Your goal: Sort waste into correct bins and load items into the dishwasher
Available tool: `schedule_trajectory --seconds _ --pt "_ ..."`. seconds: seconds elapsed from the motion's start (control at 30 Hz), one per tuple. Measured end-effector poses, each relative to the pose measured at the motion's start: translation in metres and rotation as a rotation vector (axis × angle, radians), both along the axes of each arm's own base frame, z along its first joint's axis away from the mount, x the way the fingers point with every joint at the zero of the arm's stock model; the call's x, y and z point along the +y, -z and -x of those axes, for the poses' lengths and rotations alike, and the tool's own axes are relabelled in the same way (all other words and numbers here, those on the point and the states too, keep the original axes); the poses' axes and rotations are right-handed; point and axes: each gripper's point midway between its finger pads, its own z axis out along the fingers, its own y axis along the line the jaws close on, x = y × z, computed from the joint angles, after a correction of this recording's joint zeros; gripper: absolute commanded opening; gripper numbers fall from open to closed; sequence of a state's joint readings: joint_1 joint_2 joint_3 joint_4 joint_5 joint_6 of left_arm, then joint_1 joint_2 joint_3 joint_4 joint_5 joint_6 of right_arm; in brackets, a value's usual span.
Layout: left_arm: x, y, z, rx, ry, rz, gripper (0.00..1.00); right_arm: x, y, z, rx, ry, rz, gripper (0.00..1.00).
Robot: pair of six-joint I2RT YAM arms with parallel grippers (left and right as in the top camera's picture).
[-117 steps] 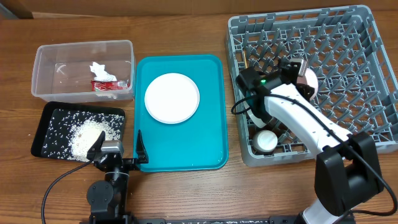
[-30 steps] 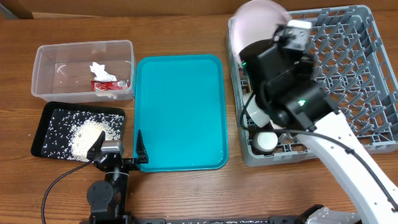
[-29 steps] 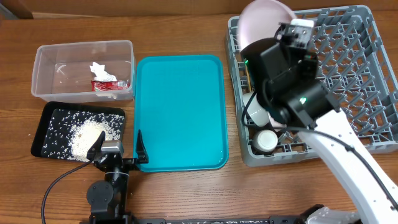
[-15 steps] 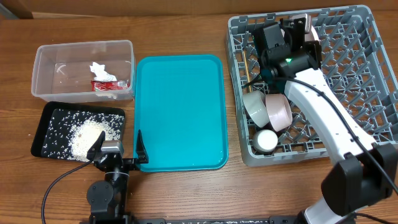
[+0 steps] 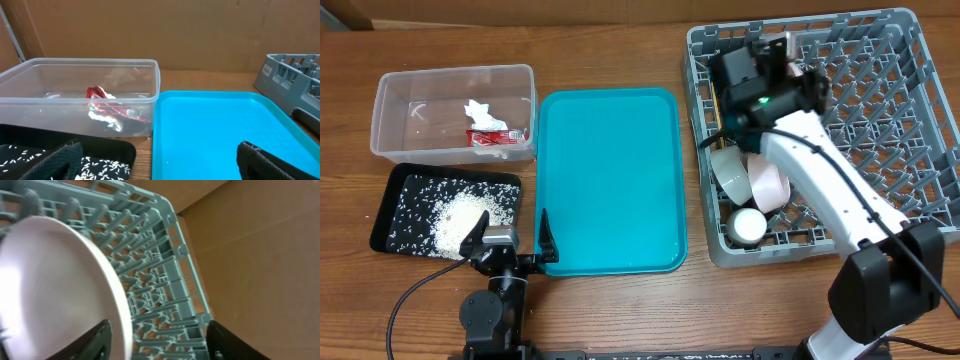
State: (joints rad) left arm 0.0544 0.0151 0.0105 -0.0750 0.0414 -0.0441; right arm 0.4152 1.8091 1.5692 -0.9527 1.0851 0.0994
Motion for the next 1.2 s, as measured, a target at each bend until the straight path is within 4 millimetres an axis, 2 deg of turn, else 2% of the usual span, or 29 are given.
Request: schedule_trajectory --seconds 0.17,0.27,0.3,0.33,0.37,0.47,0.5,0.6,0.67,0.73,0.8,0.87,0.93,1.03,1.2 --pt "0.0 0.0 0.0 0.0 0.0 0.0 1.0 0.036 -0.012 0.01 -0.06 -0.07 -0.083 0.67" --pt "0.0 0.0 0.0 0.0 0.0 0.0 1.0 0.062 -0.036 0.027 -0.119 -0.152 -0.248 0.68" --pt "0.0 0.0 0.0 0.0 0.0 0.0 1.0 0.074 -0.046 0.035 -0.138 -0.196 -0.341 0.72" --pt "0.0 0.0 0.0 0.0 0.0 0.0 1.0 0.087 -0.061 0.047 -0.163 -0.248 -0.448 0.89" --pt "0.0 0.0 0.0 0.0 0.0 0.0 1.0 0.103 -0.073 0.058 -0.177 -0.31 -0.562 1.0" --pt "0.0 0.0 0.0 0.0 0.0 0.0 1.0 0.141 -0.105 0.086 -0.192 -0.471 -0.829 1.0" --pt "0.0 0.0 0.0 0.0 0.0 0.0 1.0 0.165 -0.12 0.106 -0.169 -0.579 -0.964 1.0" --pt "0.0 0.0 0.0 0.0 0.0 0.0 1.0 0.197 -0.127 0.132 -0.068 -0.711 -1.122 1.0" --pt "0.0 0.0 0.0 0.0 0.0 0.0 1.0 0.211 -0.124 0.143 0.001 -0.757 -1.186 1.0" --pt "0.0 0.0 0.0 0.0 0.0 0.0 1.0 0.216 -0.115 0.153 0.076 -0.764 -1.214 1.0" --pt "0.0 0.0 0.0 0.0 0.0 0.0 1.0 0.213 -0.104 0.161 0.138 -0.738 -1.212 1.0" --pt "0.0 0.0 0.0 0.0 0.0 0.0 1.0 0.204 -0.096 0.163 0.163 -0.7 -1.194 1.0" --pt "0.0 0.0 0.0 0.0 0.0 0.0 1.0 0.186 -0.095 0.159 0.147 -0.658 -1.173 1.0" --pt "0.0 0.0 0.0 -0.001 0.0 0.0 1.0 0.157 -0.11 0.155 0.06 -0.653 -1.135 1.0" --pt "0.0 0.0 0.0 0.0 0.0 0.0 1.0 0.113 -0.165 0.178 -0.161 -0.767 -1.063 1.0"
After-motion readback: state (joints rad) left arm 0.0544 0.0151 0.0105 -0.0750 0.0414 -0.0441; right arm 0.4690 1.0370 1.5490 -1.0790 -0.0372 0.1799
